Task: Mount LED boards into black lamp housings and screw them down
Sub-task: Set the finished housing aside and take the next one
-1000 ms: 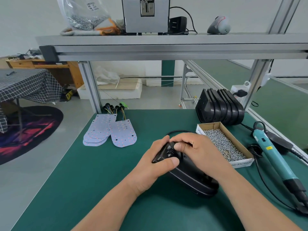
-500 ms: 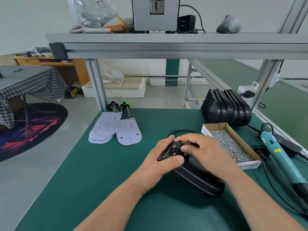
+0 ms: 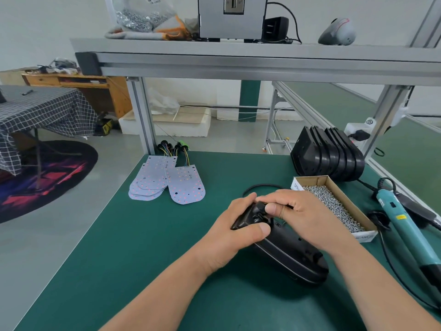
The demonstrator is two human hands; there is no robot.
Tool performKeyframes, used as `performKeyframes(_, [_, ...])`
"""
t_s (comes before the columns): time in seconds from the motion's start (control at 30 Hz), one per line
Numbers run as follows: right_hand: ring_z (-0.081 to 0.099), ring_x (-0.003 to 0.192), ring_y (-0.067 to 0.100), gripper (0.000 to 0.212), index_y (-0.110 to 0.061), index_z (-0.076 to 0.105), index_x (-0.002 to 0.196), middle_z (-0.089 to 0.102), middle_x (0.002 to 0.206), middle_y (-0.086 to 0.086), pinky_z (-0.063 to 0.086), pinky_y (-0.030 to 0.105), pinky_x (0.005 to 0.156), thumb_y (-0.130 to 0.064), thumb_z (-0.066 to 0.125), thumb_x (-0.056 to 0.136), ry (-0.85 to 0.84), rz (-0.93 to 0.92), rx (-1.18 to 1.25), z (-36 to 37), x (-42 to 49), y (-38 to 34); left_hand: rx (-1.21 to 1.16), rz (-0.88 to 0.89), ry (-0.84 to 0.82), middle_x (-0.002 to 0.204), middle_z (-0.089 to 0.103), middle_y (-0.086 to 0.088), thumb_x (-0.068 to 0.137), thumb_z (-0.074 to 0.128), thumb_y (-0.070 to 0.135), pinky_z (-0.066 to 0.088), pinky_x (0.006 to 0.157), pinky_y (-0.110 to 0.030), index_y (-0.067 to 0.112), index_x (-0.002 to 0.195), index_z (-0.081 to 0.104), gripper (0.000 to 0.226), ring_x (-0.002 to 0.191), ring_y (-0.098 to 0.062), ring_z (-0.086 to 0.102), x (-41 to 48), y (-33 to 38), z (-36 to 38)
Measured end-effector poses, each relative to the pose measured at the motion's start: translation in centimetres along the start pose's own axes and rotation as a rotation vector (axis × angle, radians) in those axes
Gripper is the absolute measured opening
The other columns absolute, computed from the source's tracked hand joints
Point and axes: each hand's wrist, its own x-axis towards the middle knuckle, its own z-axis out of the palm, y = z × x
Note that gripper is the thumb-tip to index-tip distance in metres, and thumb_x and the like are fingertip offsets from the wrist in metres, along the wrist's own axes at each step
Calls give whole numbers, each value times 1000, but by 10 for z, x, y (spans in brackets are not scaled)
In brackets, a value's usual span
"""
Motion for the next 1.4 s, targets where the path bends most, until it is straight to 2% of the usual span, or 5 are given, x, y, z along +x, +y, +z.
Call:
performKeyframes(0.27, [70, 81, 9, 20, -39, 75, 98, 75, 82, -7, 50, 17, 77, -21, 68, 103, 2, 44, 1, 1, 2, 2, -7, -13, 8, 151, 54, 15, 71, 79, 54, 41, 117, -28, 27, 160, 45, 99, 139, 3, 52, 0, 1, 1])
performKeyframes(0.53, [72, 104, 10, 22, -39, 76, 114, 79, 107, -11, 52, 28, 94, -29, 64, 98, -24, 33, 46, 0, -4, 3, 8, 16, -25, 150, 52, 9, 70, 76, 54, 44, 102, -13, 26, 160, 44, 100, 137, 2, 52, -1, 1, -1])
performKeyframes(0.97, [70, 115, 14, 29, -31, 75, 122, 77, 118, -9, 50, 41, 105, -12, 69, 101, 5, 33, 126, 3, -9, 10, 50, 23, -29, 152, 50, 17, 74, 75, 55, 37, 115, -22, 28, 161, 43, 97, 141, 6, 47, -3, 5, -4])
performKeyframes(1.17, [68, 113, 2, 42, -47, 71, 122, 75, 116, -20, 45, 11, 94, -12, 66, 99, -20, -24, 73, 3, -7, 5, 53, 24, -33, 153, 52, 11, 75, 72, 54, 39, 117, -25, 29, 159, 46, 91, 142, 2, 48, -3, 5, -5])
performKeyframes(1.4, [71, 107, 12, 29, -43, 72, 115, 76, 111, -10, 50, 21, 94, -22, 69, 94, 32, -19, 76, 6, -8, 11, 42, 15, -29, 152, 51, 22, 73, 73, 58, 40, 108, -14, 30, 161, 42, 97, 139, 11, 47, -4, 4, -5])
